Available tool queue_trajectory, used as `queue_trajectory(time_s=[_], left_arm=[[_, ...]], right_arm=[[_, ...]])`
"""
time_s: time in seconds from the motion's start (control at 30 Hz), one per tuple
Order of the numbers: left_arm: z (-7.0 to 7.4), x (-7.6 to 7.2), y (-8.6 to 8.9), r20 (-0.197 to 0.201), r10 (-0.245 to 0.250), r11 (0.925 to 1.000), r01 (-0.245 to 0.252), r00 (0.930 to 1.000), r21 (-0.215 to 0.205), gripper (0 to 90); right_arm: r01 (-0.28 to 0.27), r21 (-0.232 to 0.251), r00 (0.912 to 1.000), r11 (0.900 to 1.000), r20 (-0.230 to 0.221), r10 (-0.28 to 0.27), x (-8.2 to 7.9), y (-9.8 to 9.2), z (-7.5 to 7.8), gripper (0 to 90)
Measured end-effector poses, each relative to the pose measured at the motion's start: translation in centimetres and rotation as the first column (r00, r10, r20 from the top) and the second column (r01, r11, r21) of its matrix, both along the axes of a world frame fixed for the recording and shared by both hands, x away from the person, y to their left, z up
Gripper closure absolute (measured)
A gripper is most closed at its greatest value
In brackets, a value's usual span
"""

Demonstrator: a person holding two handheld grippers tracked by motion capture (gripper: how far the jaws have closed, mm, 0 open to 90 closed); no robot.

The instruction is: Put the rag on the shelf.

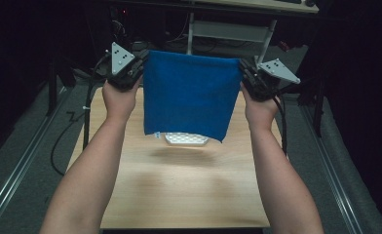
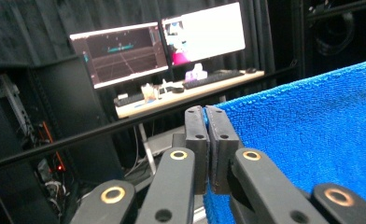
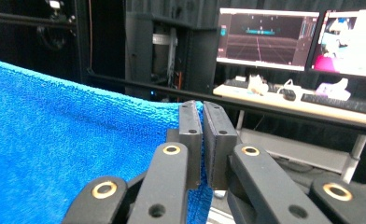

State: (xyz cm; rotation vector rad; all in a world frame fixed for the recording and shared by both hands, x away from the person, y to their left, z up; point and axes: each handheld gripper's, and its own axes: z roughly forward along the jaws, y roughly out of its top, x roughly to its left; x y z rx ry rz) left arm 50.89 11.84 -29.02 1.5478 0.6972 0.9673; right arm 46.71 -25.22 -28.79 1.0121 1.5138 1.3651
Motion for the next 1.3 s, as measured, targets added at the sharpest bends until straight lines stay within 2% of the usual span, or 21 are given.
queue_trajectory(time_s=[0.13, 0.17, 0.23, 0.37, 0.57, 0.73, 0.83, 0.87, 0.93, 0.97, 1.17, 1.3], left_arm=[[-0.9, 1.2, 0.0, -0.036, 0.015, 0.9998, -0.014, 0.9992, 0.014, 88.7], [-1.1, 1.4, 0.1, -0.05, 0.014, 0.9999, -0.013, 0.9987, 0.005, 88.7], [-1.7, 1.6, 0.2, -0.058, 0.014, 0.9999, -0.015, 0.9982, -0.008, 88.7], [-2.9, 2.0, 0.2, -0.082, 0.02, 0.9998, -0.02, 0.9964, 0.006, 88.7], [-5.3, 2.8, 0.2, -0.135, 0.036, 0.9991, -0.032, 0.9901, 0.029, 88.7], [-8.2, 3.6, 0.1, -0.205, 0.037, 0.9983, -0.027, 0.978, 0.051, 88.7], [-10.3, 3.9, 0.0, -0.257, 0.032, 0.9978, -0.015, 0.9659, 0.065, 88.7], [-10.7, 4.0, -0.1, -0.264, 0.029, 0.9976, -0.011, 0.964, 0.068, 88.7], [-11.7, 4.1, -0.2, -0.298, 0.026, 0.9962, 0.0, 0.954, 0.087, 88.7], [-12.3, 4.0, -0.2, -0.294, 0.024, 0.9962, 0.002, 0.9557, 0.087, 88.7], [-14.8, 3.4, -0.2, -0.344, 0.009, 0.9966, 0.02, 0.9388, 0.079, 88.7], [-15.8, 3.0, -0.1, -0.361, -0.004, 0.9963, 0.034, 0.9325, 0.078, 88.7]], right_arm=[[0.012, -0.027, 0.9997, 1.0, -0.022, -0.013, 1.4, 0.4, -0.5, 87.4], [0.014, -0.038, 0.9996, 0.999, -0.023, -0.015, 1.7, 0.5, -0.5, 87.4], [0.012, -0.041, 0.9995, 0.999, -0.03, -0.014, 2.3, 0.5, -0.5, 87.4], [0.012, -0.052, 0.999, 0.999, -0.042, -0.014, 3.4, 0.6, -0.7, 87.4], [0.012, -0.045, 0.9945, 0.999, -0.103, -0.017, 5.1, 0.7, -2.9, 87.4], [0.006, -0.071, 0.9862, 0.997, -0.165, -0.018, 5.8, 0.7, -5.6, 87.4], [-0.005, -0.098, 0.9778, 0.995, -0.209, -0.016, 6.1, 0.6, -7.2, 87.4], [-0.008, -0.107, 0.9745, 0.994, -0.224, -0.016, 6.2, 0.6, -7.9, 87.4], [-0.012, -0.105, 0.9702, 0.994, -0.242, -0.014, 6.3, 0.5, -8.7, 87.4], [-0.01, -0.106, 0.9688, 0.994, -0.247, -0.016, 6.3, 0.4, -9.1, 87.4], [-0.021, -0.104, 0.9589, 0.994, -0.284, -0.009, 6.2, 0.2, -11.0, 87.4], [-0.031, -0.097, 0.9551, 0.995, -0.296, 0.001, 5.9, 0.1, -12.0, 87.4]])
